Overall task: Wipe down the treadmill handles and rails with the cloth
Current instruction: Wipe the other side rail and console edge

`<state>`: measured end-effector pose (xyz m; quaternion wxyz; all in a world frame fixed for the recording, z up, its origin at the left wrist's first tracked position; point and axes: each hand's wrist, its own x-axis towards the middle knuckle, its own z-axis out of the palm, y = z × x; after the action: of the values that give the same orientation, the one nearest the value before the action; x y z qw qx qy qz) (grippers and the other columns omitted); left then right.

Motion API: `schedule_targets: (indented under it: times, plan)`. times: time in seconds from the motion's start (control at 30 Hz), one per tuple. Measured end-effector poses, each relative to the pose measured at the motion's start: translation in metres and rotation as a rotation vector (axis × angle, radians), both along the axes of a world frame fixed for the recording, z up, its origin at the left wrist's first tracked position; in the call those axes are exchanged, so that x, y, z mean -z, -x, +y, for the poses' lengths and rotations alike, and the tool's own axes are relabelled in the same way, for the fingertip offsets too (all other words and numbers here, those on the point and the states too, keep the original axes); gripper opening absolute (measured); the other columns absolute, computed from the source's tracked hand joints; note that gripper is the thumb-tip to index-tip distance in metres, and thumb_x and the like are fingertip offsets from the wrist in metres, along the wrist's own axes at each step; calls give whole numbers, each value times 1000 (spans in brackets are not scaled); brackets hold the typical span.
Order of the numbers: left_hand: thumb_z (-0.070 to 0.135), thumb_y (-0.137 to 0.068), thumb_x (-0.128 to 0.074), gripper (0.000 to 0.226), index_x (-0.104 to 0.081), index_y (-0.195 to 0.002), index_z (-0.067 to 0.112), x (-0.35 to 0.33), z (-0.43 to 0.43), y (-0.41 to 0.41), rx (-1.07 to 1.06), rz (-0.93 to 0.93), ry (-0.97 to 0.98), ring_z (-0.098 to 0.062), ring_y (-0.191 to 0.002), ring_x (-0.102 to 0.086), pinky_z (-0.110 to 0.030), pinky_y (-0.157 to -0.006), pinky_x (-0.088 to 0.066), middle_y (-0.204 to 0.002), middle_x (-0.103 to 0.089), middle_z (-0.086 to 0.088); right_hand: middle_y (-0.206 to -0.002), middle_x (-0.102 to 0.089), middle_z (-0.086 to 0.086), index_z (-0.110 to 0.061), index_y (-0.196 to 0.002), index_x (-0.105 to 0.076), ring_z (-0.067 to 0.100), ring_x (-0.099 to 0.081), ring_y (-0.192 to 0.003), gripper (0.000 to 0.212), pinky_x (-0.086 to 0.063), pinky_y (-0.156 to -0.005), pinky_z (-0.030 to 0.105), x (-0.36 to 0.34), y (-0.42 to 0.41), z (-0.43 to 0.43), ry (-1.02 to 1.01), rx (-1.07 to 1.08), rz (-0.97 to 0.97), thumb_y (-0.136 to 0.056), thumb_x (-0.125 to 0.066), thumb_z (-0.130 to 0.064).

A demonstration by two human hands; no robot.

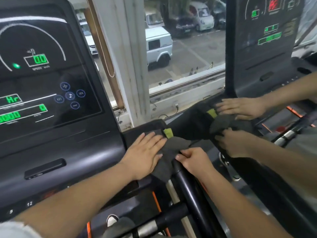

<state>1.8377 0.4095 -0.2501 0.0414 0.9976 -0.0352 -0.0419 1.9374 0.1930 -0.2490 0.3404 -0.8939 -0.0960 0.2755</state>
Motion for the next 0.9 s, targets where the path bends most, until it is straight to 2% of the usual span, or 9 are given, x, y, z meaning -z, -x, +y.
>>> schedule_targets:
  times: [0.07,0.2,0.27,0.33,0.47,0.53,0.67,0.8,0.9]
  plan:
    - [45,-108,-25,60,-16,-164,25,-5,13,-33,-175,32,0,-25,-157,-19,-45,-128,-11,-170,-24,1,-127,-70,-15,-32,-133,-67,11,-60,-126,44,-47,-108,33,-3,2,1,-8,21,32,-91,-73,-44]
    - [44,-108,-22,61,-13,-164,23,-6,-12,-56,-502,7,61,-28,-155,-17,-49,-126,-6,-170,-21,0,-134,-65,-16,-35,-139,-61,9,-57,-130,49,-46,-111,34,-2,7,-1,-38,32,29,-92,-69,-48]
    - [44,-107,-24,60,-21,-163,22,-4,-38,-33,-448,-16,49,-30,-154,-22,-52,-127,-8,-167,-29,0,-126,-69,-19,-40,-133,-66,8,-61,-123,41,-49,-106,34,-2,10,-1,-41,21,-12,-93,-66,-49]
    - [45,-105,-27,60,-32,-160,21,0,-50,-2,-290,-49,38,-31,-149,-33,-54,-125,-19,-161,-41,-1,-94,-74,-24,-48,-105,-76,10,-68,-99,17,-54,-87,31,0,11,-2,-73,12,-45,-94,-63,-43]
    - [49,-105,-23,61,-30,-161,26,0,-11,7,-20,-3,4,-25,-152,-32,-48,-127,-20,-163,-39,3,-75,-64,9,-11,-82,-72,23,-62,-72,26,-42,-65,29,-11,12,-16,-262,212,189,-101,-57,-20]
    - [48,-107,-22,59,-22,-163,28,0,1,-9,-80,6,-7,-23,-155,-24,-46,-128,-14,-167,-31,3,-86,-72,17,-3,-98,-73,30,-70,-81,31,-45,-72,29,-15,16,-34,-313,311,288,-104,-55,-27]
    - [44,-109,-26,59,-18,-164,25,-5,-42,-30,-362,2,79,-28,-156,-16,-51,-127,-10,-170,-22,2,-105,-76,5,-17,-101,-75,24,-69,-99,55,-49,-102,41,-10,37,-72,-273,449,361,-104,-39,-60]
    - [45,-106,-30,54,-43,-155,24,-2,-82,7,156,-52,81,-28,-152,-31,-53,-125,-21,-158,-45,2,-101,-78,8,-14,-97,-79,33,-71,-104,64,-53,-102,48,-9,69,-96,-289,536,328,-102,-40,-63]
    - [51,-103,-27,58,-52,-148,24,-6,-58,1,370,5,74,-25,-147,-41,-51,-123,-29,-152,-54,2,-82,-77,-3,-17,-79,-80,25,-69,-84,68,-54,-83,41,-9,95,-116,-275,570,323,-92,-44,-73]
